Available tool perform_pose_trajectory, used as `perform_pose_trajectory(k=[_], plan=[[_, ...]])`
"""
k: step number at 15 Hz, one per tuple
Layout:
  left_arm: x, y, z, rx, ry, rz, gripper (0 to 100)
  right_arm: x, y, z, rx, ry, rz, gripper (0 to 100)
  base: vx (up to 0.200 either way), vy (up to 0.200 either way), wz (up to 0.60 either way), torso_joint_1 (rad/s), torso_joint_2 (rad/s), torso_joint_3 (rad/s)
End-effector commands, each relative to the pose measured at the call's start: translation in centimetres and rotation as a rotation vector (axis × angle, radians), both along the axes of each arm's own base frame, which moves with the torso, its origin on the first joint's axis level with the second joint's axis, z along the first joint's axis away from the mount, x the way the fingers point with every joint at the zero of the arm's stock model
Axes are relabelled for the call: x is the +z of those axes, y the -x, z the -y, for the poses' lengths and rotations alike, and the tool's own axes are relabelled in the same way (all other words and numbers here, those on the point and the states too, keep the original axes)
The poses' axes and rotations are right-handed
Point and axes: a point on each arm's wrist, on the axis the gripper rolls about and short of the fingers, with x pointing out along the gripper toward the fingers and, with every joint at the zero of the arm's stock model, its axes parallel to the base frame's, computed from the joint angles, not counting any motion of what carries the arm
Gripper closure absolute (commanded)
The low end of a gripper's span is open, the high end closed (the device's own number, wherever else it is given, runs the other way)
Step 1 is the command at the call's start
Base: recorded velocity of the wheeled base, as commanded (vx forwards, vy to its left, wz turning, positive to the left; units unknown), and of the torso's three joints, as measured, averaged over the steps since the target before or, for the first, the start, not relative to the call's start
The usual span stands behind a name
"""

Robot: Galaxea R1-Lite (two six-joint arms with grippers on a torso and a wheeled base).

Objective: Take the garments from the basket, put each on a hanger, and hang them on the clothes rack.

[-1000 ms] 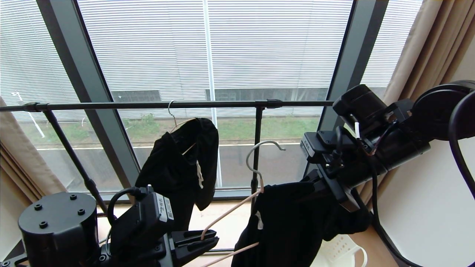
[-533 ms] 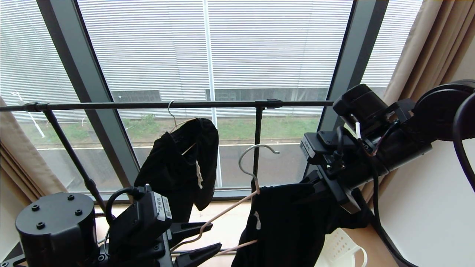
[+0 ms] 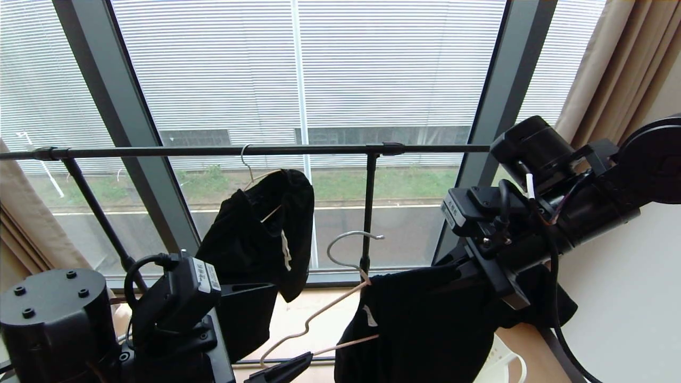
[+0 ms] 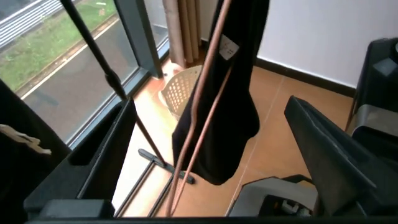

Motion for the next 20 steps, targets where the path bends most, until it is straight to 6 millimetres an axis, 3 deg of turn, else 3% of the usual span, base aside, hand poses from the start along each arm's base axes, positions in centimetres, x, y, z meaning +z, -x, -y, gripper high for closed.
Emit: perform_pose_trajectory(k=[1, 5, 7, 14, 17, 20], plan=[[0.8, 0.6, -0.8, 0.037, 0.078, -0.037, 0, 0.5, 0.2, 0.1, -0.002, -0.010, 0.021, 100, 0.000, 0.000, 0.00, 0.000, 0.00, 0.000], [0.7, 0.1, -2.0, 0.184, 0.268, -0.298, 0, 2.2, -0.9, 0.4, -0.133, -0.096, 0.093, 100, 0.000, 0.000, 0.00, 0.000, 0.00, 0.000], [0.0, -0.6, -1.8, 0.215, 0.287, -0.382, 0, 3.0, -1.3, 0.4, -0.210, -0.133, 0.100, 100, 0.000, 0.000, 0.00, 0.000, 0.00, 0.000], [-1.9, -5.5, 1.9, 0.317, 0.223, -0.423, 0, 4.2, -1.2, 0.6, -0.276, -0.182, 0.100, 100, 0.000, 0.000, 0.00, 0.000, 0.00, 0.000], [-3.6, -6.9, 3.8, 0.356, 0.177, -0.438, 0, 4.4, -1.0, 0.8, -0.279, -0.187, 0.104, 100, 0.000, 0.000, 0.00, 0.000, 0.00, 0.000], [-3.9, -7.2, 5.0, 0.336, 0.164, -0.437, 0, 4.2, -1.1, 0.7, -0.280, -0.184, 0.099, 100, 0.000, 0.000, 0.00, 0.000, 0.00, 0.000]])
